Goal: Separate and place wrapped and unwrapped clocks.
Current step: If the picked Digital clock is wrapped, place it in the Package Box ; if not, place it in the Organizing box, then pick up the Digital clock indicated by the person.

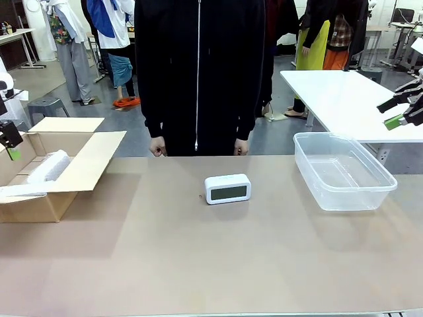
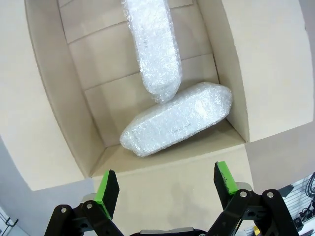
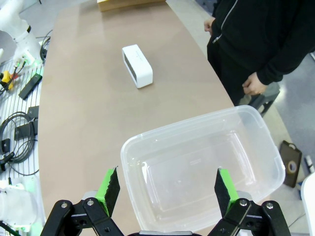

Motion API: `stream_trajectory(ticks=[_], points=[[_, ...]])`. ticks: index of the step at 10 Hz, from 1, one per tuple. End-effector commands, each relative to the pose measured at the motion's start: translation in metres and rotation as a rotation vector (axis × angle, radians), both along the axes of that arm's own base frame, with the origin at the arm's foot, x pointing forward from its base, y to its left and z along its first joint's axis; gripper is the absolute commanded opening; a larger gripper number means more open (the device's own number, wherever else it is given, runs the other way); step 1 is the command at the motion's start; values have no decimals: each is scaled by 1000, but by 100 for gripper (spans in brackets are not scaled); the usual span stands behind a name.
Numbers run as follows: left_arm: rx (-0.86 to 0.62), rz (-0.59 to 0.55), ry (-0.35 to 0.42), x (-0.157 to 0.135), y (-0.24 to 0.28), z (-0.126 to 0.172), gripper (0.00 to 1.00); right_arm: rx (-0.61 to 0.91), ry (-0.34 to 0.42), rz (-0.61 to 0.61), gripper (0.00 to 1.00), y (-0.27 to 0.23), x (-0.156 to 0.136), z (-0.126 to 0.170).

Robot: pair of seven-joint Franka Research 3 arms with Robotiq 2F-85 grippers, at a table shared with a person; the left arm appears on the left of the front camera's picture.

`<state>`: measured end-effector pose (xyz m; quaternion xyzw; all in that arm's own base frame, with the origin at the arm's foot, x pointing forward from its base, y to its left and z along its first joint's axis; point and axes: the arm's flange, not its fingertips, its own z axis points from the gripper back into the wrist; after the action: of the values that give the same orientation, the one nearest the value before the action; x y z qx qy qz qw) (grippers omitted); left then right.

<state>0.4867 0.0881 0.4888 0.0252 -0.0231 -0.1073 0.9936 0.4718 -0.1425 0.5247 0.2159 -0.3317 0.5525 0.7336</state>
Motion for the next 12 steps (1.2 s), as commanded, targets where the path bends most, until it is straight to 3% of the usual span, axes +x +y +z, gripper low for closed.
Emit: stream_trajectory(ticks=[1,12], points=[[-2,-5,1,0,0,0,100,9,-4,5,100,1,1,-1],[-2,-5,1,0,0,0,100,9,-4,5,100,1,1,-1]])
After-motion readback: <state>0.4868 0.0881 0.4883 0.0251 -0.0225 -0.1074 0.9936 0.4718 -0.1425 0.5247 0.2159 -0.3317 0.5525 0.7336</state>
